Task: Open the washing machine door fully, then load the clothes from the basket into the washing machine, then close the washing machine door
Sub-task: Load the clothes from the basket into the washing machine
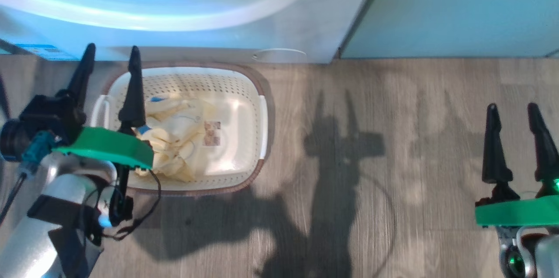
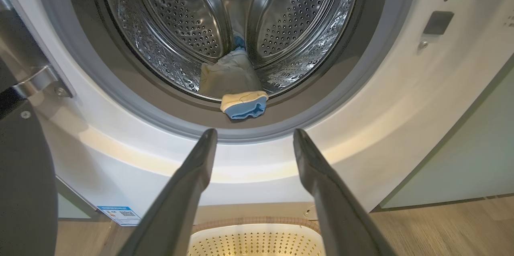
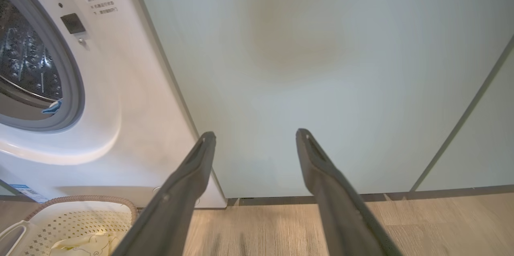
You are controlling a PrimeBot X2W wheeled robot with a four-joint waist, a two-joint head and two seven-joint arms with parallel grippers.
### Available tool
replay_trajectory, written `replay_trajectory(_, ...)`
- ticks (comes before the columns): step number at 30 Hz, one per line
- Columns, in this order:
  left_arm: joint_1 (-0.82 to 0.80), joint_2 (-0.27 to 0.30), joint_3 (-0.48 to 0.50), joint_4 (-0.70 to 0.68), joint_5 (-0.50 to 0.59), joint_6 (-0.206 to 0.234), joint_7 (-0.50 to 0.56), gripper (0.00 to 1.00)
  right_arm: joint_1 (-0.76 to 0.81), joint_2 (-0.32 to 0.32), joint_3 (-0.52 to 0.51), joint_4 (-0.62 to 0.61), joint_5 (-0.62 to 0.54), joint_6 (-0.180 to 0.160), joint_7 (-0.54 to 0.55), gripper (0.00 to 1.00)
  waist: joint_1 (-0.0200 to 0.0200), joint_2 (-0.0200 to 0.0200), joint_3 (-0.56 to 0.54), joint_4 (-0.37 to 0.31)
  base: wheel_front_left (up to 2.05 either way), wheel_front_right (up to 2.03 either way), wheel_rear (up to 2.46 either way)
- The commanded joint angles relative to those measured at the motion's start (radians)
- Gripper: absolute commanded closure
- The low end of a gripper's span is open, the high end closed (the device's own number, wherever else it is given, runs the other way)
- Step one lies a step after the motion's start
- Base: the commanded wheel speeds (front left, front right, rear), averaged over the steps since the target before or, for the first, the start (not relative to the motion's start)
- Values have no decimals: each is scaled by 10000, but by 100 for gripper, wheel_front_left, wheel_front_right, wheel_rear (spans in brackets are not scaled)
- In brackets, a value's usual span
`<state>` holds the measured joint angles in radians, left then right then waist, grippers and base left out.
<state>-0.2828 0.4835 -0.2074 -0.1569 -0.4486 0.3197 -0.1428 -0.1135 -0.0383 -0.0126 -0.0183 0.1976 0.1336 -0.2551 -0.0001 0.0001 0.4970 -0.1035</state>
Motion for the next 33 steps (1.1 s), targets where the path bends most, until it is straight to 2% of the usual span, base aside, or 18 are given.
replay_trajectory(1, -117, 215, 378, -318, 59, 64, -58, 0, 114, -120, 157, -242, -141, -29, -67, 0, 1, -1, -287, 277, 0, 0, 0)
replay_trajectory(18, 1092, -375, -183, -133, -239, 240, -89, 0, 590, -120, 341, 51, -393, -29, -67, 0, 1, -1, -1400, 621, 0, 0, 0)
replay_trajectory(33, 1219, -488, -336, -170, -376, 293, -4, 0, 646, -120, 451, 87, -371, -29, -67, 0, 1, -1, -1556, 611, 0, 0, 0)
